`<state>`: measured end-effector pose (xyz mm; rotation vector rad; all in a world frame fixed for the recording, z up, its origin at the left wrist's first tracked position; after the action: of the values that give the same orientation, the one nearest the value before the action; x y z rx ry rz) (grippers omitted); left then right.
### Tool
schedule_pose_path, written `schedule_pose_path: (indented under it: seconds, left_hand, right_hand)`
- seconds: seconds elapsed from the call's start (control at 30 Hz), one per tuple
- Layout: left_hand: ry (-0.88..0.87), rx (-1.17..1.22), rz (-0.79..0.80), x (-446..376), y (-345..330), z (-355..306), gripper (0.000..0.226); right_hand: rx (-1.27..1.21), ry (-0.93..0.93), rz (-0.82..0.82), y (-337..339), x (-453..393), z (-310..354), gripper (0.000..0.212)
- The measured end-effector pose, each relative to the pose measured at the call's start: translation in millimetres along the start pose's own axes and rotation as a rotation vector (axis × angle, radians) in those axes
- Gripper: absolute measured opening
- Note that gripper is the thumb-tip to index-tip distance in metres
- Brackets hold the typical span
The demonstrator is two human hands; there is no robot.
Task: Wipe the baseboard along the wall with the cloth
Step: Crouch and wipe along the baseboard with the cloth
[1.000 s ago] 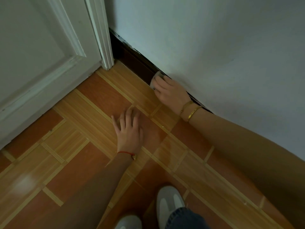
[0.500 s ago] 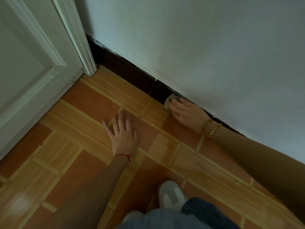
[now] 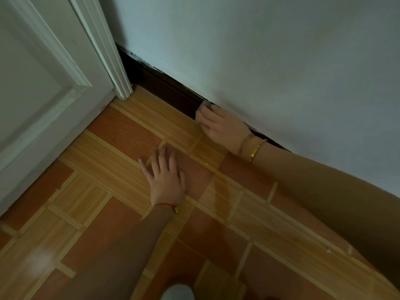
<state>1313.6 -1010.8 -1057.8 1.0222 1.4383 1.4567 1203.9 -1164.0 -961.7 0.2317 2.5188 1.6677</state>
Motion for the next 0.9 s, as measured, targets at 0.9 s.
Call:
schedule_pose_path:
  seconds: [0.9]
  left_hand:
    - [0.02,0.076,-0.104,-1,-1,1,0.054]
  right_hand:
    - [-0.141,0.014,-0.063,-29,-17,2,0.012]
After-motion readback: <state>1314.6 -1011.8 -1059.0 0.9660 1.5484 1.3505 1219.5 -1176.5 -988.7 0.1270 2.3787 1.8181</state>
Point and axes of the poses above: each hand's wrist, its own x-axis away from the middle knuckle, its own y-axis out of the back of the hand, z = x × y, the point moved 3 cm from there along -x, towards the middle knuckle, and after that the axes turned 15 degrees about -x, right-handed, at the moved point
